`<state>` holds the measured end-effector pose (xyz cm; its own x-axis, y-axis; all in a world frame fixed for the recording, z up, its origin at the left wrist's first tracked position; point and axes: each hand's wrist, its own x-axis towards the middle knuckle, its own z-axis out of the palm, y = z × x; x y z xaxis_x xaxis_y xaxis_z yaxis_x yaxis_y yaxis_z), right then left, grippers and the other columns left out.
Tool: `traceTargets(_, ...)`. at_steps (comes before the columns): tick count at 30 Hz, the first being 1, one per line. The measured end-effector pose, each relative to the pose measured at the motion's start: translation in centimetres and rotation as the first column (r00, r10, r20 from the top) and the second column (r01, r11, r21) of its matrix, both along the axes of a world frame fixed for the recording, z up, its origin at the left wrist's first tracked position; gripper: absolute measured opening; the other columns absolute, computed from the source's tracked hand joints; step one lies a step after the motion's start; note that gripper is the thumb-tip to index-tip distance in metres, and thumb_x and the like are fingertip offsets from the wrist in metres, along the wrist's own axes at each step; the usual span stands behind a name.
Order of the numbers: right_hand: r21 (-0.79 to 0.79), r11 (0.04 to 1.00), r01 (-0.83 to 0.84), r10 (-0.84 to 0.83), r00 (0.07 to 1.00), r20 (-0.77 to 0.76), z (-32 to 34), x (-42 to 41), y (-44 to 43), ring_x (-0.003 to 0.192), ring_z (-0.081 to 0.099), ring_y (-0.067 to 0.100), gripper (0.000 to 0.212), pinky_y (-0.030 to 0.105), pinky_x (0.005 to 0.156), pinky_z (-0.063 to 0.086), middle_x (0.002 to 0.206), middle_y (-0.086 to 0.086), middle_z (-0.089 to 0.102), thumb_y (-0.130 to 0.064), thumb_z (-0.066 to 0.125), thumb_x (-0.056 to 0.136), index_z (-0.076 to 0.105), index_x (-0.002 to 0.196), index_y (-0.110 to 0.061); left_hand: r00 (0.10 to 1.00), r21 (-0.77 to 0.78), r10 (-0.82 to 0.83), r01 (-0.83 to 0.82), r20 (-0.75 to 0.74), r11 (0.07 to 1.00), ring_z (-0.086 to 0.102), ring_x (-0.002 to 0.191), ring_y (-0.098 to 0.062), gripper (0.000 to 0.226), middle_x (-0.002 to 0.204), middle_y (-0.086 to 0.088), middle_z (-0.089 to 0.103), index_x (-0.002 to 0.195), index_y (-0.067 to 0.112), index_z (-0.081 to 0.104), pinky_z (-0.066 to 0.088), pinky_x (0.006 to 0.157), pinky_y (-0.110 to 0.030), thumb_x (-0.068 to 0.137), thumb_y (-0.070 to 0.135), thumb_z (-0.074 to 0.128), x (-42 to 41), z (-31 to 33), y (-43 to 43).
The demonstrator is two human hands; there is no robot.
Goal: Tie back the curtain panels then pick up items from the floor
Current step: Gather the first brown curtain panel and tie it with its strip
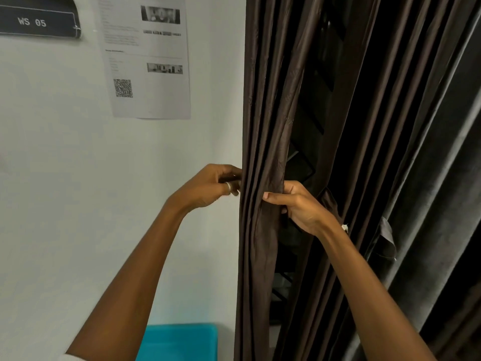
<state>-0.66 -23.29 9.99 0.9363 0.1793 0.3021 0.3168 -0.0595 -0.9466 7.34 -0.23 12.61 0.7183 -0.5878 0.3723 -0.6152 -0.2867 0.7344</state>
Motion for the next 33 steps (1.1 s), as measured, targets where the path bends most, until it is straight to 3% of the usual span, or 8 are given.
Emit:
traceTargets(5, -0.043, 0.994, 0.096, -0.096, 0.995, 0.006, 0.0, 0.5, 0.4, 0.103, 0.075, 0.016, 0.016, 0.021, 0.078, 0.059, 0.109, 0.0, 0.079, -0.016, 0.067, 0.097, 0.079, 0.103, -0.024, 0.97, 0.076, 0.131, -0.149, 0.204, 0.986, 0.071, 0.078, -0.005, 0.019, 0.086, 0.014, 0.076, 0.107, 0.023, 0.074, 0.054, 0.077, -0.025, 0.101, 0.015, 0.058, -0.3, 0.9, 0.7)
traceTargets(8, -0.119, 0.962, 0.248, -0.245, 0.969, 0.038, -0.4, 1.1, 1.0, 0.101, 0.075, 0.011, 0.017, 0.028, 0.087, 0.061, 0.108, -0.007, 0.079, -0.022, 0.066, 0.099, 0.075, 0.111, -0.026, 0.923, 0.167, 0.234, -0.294, 0.304, 0.941, 0.067, 0.072, -0.012, 0.015, 0.083, 0.012, 0.073, 0.1, 0.027, 0.069, 0.056, 0.071, -0.035, 0.102, 0.028, 0.054, -2.0, 0.3, 0.6)
traceTargets(12, -0.342, 0.75, 0.566, -0.513, 0.825, 0.238, -0.7, 1.2, 2.7, 0.085, 0.068, -0.001, 0.019, 0.018, 0.071, 0.054, 0.094, -0.016, 0.073, -0.037, 0.064, 0.099, 0.075, 0.109, -0.026, 0.816, 0.174, 0.399, -0.503, 0.418, 0.846, 0.063, 0.067, -0.017, 0.029, 0.075, 0.005, 0.067, 0.088, 0.025, 0.059, 0.046, 0.058, -0.031, 0.102, 0.043, 0.043, -4.8, -2.2, -0.6)
traceTargets(15, -0.422, 0.531, 0.735, -0.61, 0.677, 0.412, -1.2, 0.7, 4.1, 0.073, 0.064, 0.012, 0.026, 0.028, 0.059, 0.047, 0.083, -0.001, 0.069, -0.035, 0.059, 0.099, 0.067, 0.088, -0.014, 0.938, -0.061, 0.345, -0.343, 0.041, 0.937, 0.072, 0.066, -0.015, 0.034, 0.071, 0.003, 0.072, 0.086, 0.02, 0.065, 0.058, 0.062, -0.03, 0.104, 0.039, 0.044, -6.5, -3.9, -2.9)
traceTargets(18, -0.443, 0.372, 0.816, -0.648, 0.57, 0.506, -1.2, -0.1, 5.1, 0.072, 0.059, 0.021, 0.031, 0.028, 0.062, 0.039, 0.085, 0.006, 0.063, -0.032, 0.056, 0.1, 0.058, 0.08, -0.01, 0.945, -0.284, 0.134, -0.222, -0.297, 0.933, 0.076, 0.081, -0.011, 0.028, 0.089, 0.001, 0.078, 0.106, 0.017, 0.07, 0.063, 0.072, -0.028, 0.107, 0.03, 0.045, -7.0, -4.6, -4.8)
traceTargets(22, -0.463, 0.423, 0.779, -0.678, 0.611, 0.409, -0.2, -1.3, 4.8, 0.073, 0.062, 0.021, 0.038, 0.033, 0.064, 0.046, 0.083, 0.007, 0.067, -0.037, 0.052, 0.103, 0.062, 0.082, -0.007, 0.912, -0.392, 0.044, -0.219, -0.409, 0.893, 0.075, 0.096, -0.009, 0.029, 0.106, 0.001, 0.078, 0.118, 0.018, 0.07, 0.062, 0.084, -0.028, 0.107, 0.028, 0.046, -6.6, -5.2, -5.7)
traceTargets(27, -0.024, 0.769, 0.639, -0.639, 0.769, -0.021, 0.3, -3.0, 4.3, 0.073, 0.078, 0.017, 0.026, 0.037, 0.077, 0.065, 0.077, 0.005, 0.073, -0.017, 0.051, 0.105, 0.068, 0.086, -0.015, 0.841, -0.44, -0.005, -0.278, -0.541, 0.854, 0.076, 0.09, -0.008, 0.021, 0.097, 0.005, 0.078, 0.11, 0.024, 0.072, 0.061, 0.07, -0.024, 0.105, 0.028, 0.052, -6.2, -4.8, -6.2)
traceTargets(33, 0.495, 0.673, 0.549, -0.49, 0.833, -0.257, 0.0, -3.6, 4.9, 0.09, 0.078, 0.026, 0.022, 0.035, 0.078, 0.063, 0.098, 0.016, 0.078, 0.0, 0.057, 0.1, 0.062, 0.116, -0.013, 0.803, -0.387, -0.02, -0.266, -0.596, 0.883, 0.073, 0.088, -0.014, 0.027, 0.089, 0.001, 0.077, 0.091, 0.029, 0.076, 0.062, 0.066, -0.026, 0.103, 0.02, 0.053, -6.3, -4.2, -6.5)
